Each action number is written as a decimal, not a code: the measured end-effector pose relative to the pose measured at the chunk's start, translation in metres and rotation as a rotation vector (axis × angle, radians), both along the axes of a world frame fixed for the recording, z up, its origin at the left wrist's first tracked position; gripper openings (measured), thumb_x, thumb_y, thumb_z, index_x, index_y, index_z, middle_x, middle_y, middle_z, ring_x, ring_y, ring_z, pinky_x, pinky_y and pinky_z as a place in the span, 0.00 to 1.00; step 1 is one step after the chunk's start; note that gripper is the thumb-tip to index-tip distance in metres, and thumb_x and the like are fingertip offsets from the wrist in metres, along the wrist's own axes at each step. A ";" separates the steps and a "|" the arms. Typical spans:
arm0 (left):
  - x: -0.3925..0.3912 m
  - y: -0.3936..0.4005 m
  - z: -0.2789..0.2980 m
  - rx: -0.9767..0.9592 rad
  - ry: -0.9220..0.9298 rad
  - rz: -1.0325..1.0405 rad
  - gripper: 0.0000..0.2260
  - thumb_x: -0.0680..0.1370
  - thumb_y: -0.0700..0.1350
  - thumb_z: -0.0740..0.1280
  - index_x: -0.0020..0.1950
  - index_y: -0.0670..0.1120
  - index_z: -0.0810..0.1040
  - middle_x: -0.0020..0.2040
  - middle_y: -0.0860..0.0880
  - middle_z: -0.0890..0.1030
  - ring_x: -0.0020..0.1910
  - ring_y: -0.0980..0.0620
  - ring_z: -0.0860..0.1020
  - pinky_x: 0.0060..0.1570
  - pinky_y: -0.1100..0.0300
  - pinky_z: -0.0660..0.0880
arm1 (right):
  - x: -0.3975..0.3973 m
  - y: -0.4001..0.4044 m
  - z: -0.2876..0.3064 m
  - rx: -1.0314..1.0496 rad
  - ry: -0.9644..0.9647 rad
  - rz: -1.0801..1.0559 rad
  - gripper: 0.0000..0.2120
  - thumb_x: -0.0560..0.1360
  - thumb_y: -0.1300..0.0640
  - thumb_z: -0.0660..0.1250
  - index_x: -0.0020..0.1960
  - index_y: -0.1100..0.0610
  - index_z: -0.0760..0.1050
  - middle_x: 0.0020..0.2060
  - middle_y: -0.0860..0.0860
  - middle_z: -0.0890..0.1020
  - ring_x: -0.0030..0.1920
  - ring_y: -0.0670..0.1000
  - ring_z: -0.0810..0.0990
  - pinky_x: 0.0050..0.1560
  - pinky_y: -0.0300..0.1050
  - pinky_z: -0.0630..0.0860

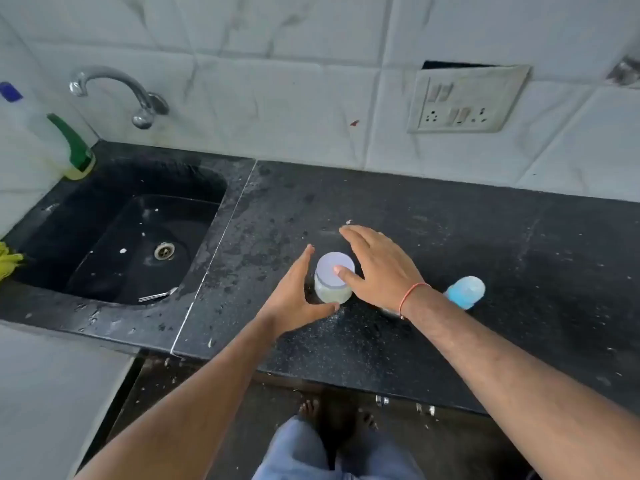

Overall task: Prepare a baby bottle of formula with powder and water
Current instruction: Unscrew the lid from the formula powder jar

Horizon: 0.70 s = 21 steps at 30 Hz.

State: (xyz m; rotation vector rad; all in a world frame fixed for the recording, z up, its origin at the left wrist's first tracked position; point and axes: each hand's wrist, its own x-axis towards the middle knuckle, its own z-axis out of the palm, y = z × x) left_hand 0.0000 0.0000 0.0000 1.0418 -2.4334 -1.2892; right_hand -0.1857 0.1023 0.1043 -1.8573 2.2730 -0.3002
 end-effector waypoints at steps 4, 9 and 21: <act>-0.006 -0.016 -0.031 0.020 0.090 0.000 0.57 0.70 0.58 0.85 0.89 0.53 0.55 0.86 0.57 0.64 0.85 0.57 0.63 0.83 0.55 0.63 | 0.001 -0.019 -0.022 0.124 0.087 0.048 0.39 0.76 0.31 0.66 0.81 0.50 0.66 0.77 0.49 0.72 0.75 0.54 0.72 0.73 0.53 0.70; -0.018 -0.035 -0.060 -0.002 0.309 -0.039 0.44 0.71 0.57 0.83 0.84 0.52 0.69 0.78 0.58 0.77 0.78 0.58 0.74 0.78 0.45 0.73 | 0.007 -0.028 -0.051 0.058 0.155 0.042 0.37 0.68 0.25 0.68 0.68 0.47 0.76 0.60 0.47 0.80 0.62 0.53 0.78 0.61 0.52 0.76; -0.008 -0.013 -0.089 -0.050 0.581 -0.042 0.21 0.74 0.48 0.83 0.65 0.50 0.85 0.59 0.50 0.90 0.63 0.47 0.87 0.64 0.52 0.82 | 0.036 0.000 -0.073 -0.094 0.215 0.055 0.32 0.68 0.28 0.72 0.61 0.50 0.84 0.55 0.50 0.86 0.55 0.57 0.82 0.58 0.55 0.80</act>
